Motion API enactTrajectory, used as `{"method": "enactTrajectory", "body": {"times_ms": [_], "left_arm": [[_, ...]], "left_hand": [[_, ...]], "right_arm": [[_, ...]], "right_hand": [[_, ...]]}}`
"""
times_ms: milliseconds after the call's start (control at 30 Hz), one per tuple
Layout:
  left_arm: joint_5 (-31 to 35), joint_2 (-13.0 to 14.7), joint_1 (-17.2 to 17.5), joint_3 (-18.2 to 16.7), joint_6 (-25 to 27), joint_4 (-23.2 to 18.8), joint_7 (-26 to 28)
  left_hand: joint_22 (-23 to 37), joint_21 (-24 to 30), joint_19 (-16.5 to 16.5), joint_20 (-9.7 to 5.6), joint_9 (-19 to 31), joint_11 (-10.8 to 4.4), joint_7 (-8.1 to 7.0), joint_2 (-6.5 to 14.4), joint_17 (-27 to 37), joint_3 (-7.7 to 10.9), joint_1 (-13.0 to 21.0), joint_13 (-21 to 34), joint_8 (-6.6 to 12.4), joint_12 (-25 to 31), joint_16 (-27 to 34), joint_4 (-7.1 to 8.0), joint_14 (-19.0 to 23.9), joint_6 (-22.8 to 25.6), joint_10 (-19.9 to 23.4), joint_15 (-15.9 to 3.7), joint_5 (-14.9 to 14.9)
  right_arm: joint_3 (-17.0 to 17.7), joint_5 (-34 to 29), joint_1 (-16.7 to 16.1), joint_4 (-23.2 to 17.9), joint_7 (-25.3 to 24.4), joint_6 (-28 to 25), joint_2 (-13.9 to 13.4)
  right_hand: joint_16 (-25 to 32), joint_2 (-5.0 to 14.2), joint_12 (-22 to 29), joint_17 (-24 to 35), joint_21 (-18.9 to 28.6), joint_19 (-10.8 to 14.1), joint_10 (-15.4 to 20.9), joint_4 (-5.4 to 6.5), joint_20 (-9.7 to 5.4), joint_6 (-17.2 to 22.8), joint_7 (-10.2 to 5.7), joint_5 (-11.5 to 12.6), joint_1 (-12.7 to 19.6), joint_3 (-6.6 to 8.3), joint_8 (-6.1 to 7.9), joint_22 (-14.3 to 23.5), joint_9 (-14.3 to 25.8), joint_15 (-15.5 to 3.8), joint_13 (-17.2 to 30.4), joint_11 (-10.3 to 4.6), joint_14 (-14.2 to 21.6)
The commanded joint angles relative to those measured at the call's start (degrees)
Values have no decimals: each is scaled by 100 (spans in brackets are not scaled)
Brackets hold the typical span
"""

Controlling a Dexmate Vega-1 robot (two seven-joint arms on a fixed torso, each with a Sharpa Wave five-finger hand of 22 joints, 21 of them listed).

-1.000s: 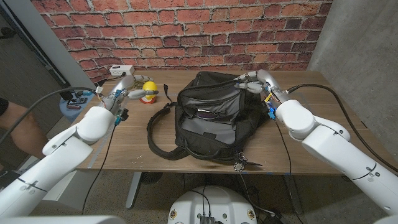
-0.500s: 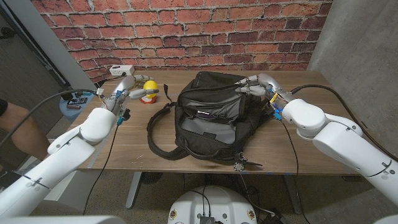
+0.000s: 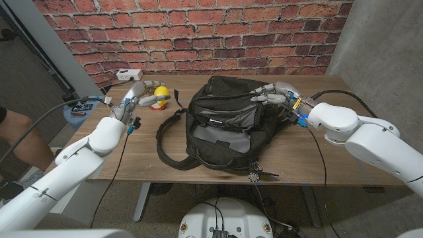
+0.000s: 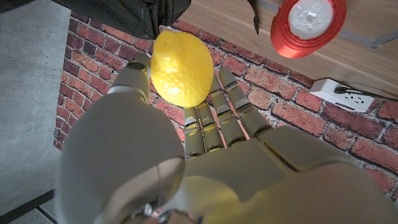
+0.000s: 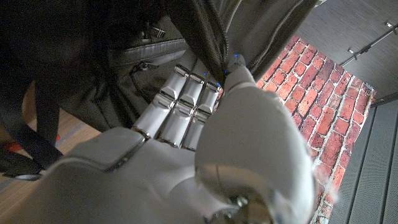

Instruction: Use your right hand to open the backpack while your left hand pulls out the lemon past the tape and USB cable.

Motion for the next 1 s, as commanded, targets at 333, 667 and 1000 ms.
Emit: {"method": "enactTrajectory", "body": {"times_ms": [333,667,1000], "left_arm": [[-256,65,-123,162,-161,285,121],[-398,127,-101,162,-59,315,127],[-478,181,-125,186,-33,344,146]], "left_hand": [[4,30,-77,5,89,-47,24,451,5,46,359,1172,10,0,-51,49,-28,28,-1,-5,45],[-3,48,-87,10,98,-43,33,451,10,50,352,1178,5,-1,-54,39,-19,31,-3,0,51],[-11,61,-120,16,108,-16,24,458,15,57,336,1183,-14,-12,-80,37,-63,1,-27,13,57]], "right_arm": [[-92,1259,388,606,1350,271,-566],[-242,1753,679,927,1957,243,-751],[-249,2119,697,1148,2354,377,-848]], "right_hand": [[-194,-61,-194,4,-119,-254,-462,17,119,-474,186,-16,-183,-29,-187,3,9,-346,-14,209,-429],[-272,-82,-332,34,-211,-451,-735,-21,247,-828,370,-9,-211,-22,-238,-5,19,-148,-37,312,-682],[-328,-106,-494,81,-309,-639,-1076,-54,366,-1211,489,-10,-230,-17,-254,-9,25,37,-37,476,-956]]}}
